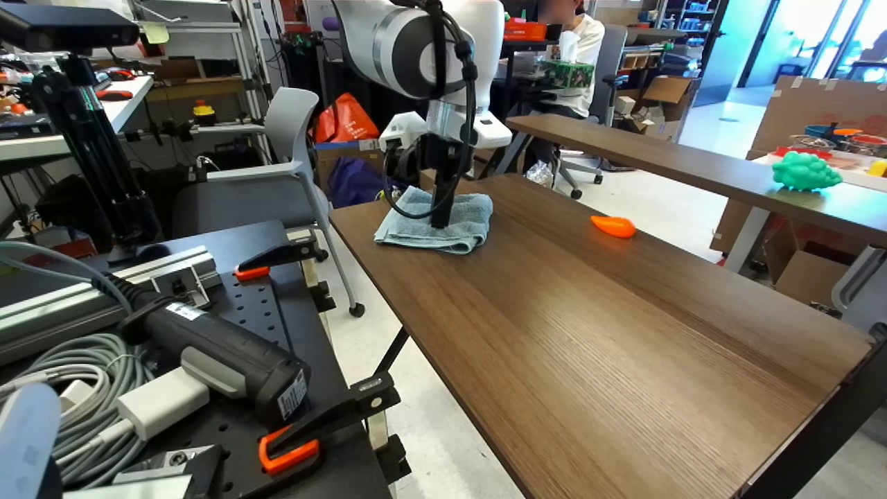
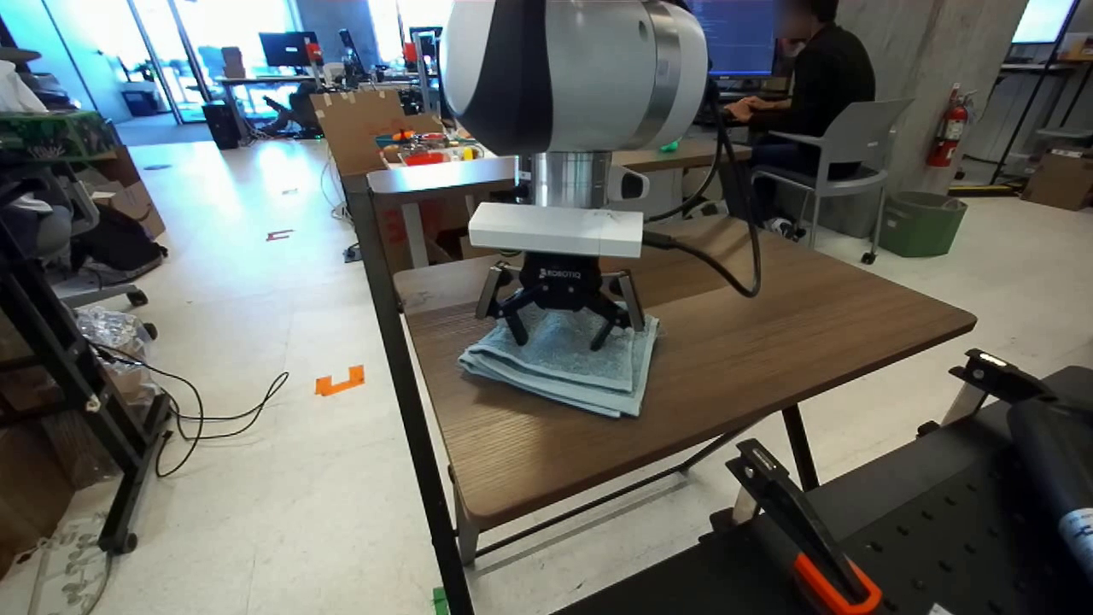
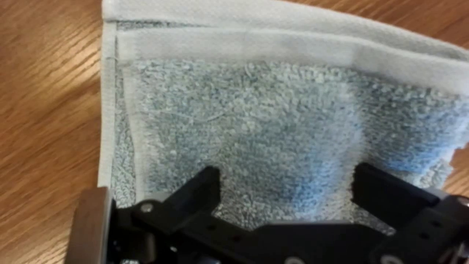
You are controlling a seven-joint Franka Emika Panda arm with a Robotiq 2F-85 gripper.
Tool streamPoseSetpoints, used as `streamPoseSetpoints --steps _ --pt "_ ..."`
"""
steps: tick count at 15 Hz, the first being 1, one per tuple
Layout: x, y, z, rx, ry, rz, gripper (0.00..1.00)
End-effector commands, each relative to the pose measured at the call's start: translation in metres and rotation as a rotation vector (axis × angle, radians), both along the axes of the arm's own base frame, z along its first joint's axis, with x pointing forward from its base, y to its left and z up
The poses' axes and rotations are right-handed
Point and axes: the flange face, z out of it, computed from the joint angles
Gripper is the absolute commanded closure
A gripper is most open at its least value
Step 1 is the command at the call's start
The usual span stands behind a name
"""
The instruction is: Wipe the table with the towel
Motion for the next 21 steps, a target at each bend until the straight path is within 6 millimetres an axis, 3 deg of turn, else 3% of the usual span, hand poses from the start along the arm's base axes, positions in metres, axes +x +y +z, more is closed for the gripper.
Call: streamPoseSetpoints --steps 1,5,6,8,15,17,21 --pt "0.006 -0.031 -0.004 -0.011 0.014 -0.098 0.00" --pt "0.018 -0.081 -0.007 -0.026 0.004 -0.241 0.00" --pt "0.015 -0.064 -0.002 -0.027 0.004 -0.177 0.00" --pt "0.019 -0.082 -0.001 -0.030 0.003 -0.210 0.00" --pt "0.023 -0.086 -0.004 -0.031 0.008 -0.239 0.00" --pt "0.033 -0.104 -0.010 -0.025 0.026 -0.304 0.00" --pt "0.045 -0.174 -0.029 -0.027 0.084 -0.485 0.00"
